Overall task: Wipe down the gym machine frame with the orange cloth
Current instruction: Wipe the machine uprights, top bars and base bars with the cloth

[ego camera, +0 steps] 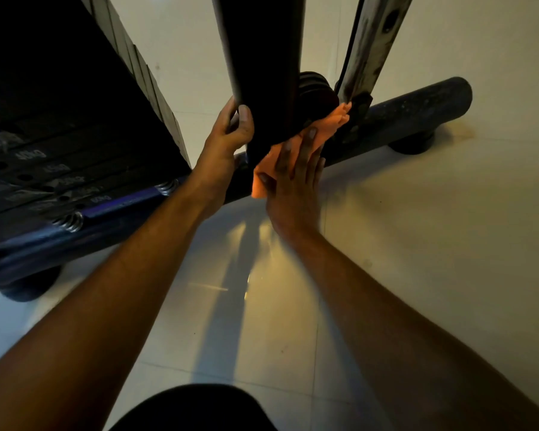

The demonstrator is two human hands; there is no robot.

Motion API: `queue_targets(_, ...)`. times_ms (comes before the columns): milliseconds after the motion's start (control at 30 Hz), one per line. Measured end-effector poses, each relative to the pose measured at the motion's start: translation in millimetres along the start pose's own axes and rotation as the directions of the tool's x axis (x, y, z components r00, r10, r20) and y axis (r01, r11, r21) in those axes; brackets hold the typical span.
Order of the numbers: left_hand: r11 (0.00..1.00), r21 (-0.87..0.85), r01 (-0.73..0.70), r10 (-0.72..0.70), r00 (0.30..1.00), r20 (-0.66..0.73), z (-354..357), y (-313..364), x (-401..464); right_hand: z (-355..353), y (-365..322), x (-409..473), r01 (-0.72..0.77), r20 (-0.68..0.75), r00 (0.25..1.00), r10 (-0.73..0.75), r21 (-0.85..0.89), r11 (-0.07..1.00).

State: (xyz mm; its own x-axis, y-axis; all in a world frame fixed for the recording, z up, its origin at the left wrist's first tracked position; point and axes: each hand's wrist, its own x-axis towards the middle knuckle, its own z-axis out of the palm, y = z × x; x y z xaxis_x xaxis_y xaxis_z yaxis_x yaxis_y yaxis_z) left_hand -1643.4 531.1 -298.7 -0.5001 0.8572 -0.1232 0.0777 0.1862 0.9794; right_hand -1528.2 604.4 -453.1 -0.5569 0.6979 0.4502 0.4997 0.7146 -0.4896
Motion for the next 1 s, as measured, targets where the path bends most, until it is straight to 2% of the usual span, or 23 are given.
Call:
queue_targets(33, 1.0, 0.002, -0.001, 0.001, 1.0, 0.005, 0, -1, 1, 0, 9, -5, 0.018, 0.047, 0.999, -0.017, -0.024, 1.0)
queue_targets(100, 1.0, 0.001, 0.003, -0.003, 1.0, 0.004, 1, -1, 1, 0, 13, -11, -0.04, 0.079, 0.996, 0.04, 0.008, 0.999)
queue_targets(200, 1.0, 0.004, -0.003, 0.003, 1.0, 0.001, 1, -1, 1, 2, -12, -4, -0.207, 0.011, 0.978, 0.21, 0.232, 0.95)
queue_targets(267, 1.0, 0.013, -0.011, 0.011, 1.0, 0.001, 1, -1, 1, 3, -20, 0, -0.263, 0.01, 0.962, 0.273, 0.303, 0.916)
queue_targets(400, 1.0, -0.003, -0.008, 0.008, 1.0, -0.006, 3, 0, 0, -6, 0, -9, -0.189, 0.082, 0.981, 0.175, 0.207, 0.96)
queue_targets(467, 1.0, -0.012, -0.017, 0.016, 1.0, -0.013, 3, -1, 0, -12, 2, -8, -0.183, 0.112, 0.98, 0.162, 0.22, 0.958)
queue_targets(600, 1.0, -0.017, -0.023, 0.023, 1.0, -0.012, 2, -3, 0, -17, -16, -2, -0.312, 0.11, 0.95, 0.292, 0.381, 0.87)
queue_targets(700, 1.0, -0.016, -0.017, 0.016, 1.0, -0.019, 3, -3, -1, -26, -9, -3, -0.199, 0.039, 0.98, 0.197, 0.341, 0.919)
queue_targets(800, 1.0, -0.016, 0.006, -0.007, 0.997, -0.071, 6, -7, -9, -37, 1, -2, -0.18, 0.058, 0.984, 0.17, 0.304, 0.936)
queue_targets(1000, 0.978, 0.181, 0.099, -0.068, 0.983, -0.172, 13, 1, -46, -90, -4, 2, -0.159, 0.18, 0.976, 0.122, 0.21, 0.965)
